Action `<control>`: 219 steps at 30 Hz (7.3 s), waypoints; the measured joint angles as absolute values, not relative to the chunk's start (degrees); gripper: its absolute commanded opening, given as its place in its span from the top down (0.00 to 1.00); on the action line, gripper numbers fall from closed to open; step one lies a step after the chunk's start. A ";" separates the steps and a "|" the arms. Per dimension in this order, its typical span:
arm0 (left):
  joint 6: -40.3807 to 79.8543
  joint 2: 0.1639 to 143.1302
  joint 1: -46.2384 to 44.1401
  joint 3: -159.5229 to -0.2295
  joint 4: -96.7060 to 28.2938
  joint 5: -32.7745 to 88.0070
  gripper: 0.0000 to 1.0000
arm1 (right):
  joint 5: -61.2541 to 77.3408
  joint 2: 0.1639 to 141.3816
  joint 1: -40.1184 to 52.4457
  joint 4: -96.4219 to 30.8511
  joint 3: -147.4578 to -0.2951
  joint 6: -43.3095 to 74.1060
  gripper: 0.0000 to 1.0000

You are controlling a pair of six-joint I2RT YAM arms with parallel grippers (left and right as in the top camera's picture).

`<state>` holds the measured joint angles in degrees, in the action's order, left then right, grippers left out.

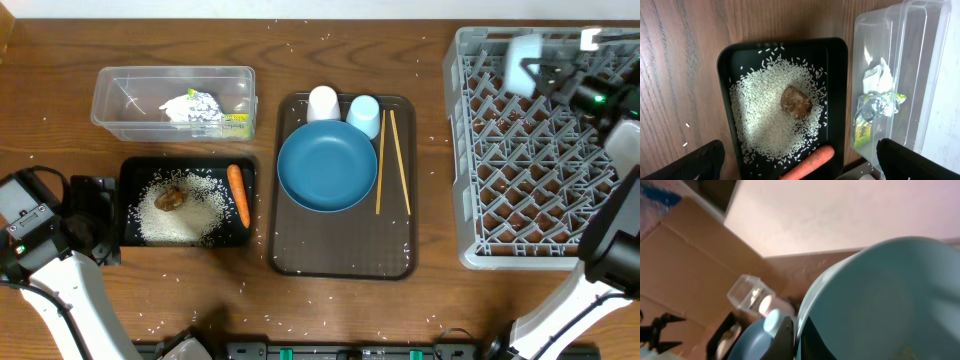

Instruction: Sort waste into correct bins and load items into the dishwasher rack

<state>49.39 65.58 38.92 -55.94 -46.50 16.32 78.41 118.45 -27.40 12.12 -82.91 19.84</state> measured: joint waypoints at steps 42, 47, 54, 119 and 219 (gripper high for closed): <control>49.39 65.58 38.92 -55.94 -46.48 16.29 0.02 | 85.06 124.03 -33.01 27.77 -83.11 41.69 0.99; 49.39 65.58 38.92 -55.94 -46.48 16.29 0.02 | 87.02 124.03 -34.85 32.03 -83.11 46.76 0.94; 49.39 65.58 38.92 -55.94 -46.50 16.29 0.02 | 88.16 124.03 -34.57 32.25 -83.11 49.69 0.99; 49.39 65.58 38.92 -55.94 -46.50 16.29 0.02 | 48.56 118.17 -32.49 -23.83 -97.49 14.83 0.01; 49.39 65.58 38.92 -55.94 -46.48 16.32 0.02 | -14.87 115.55 -4.21 -41.30 -97.32 -1.43 0.99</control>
<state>49.39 65.58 38.92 -55.94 -46.48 16.32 -14.87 115.55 -4.21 -41.30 -97.32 -1.43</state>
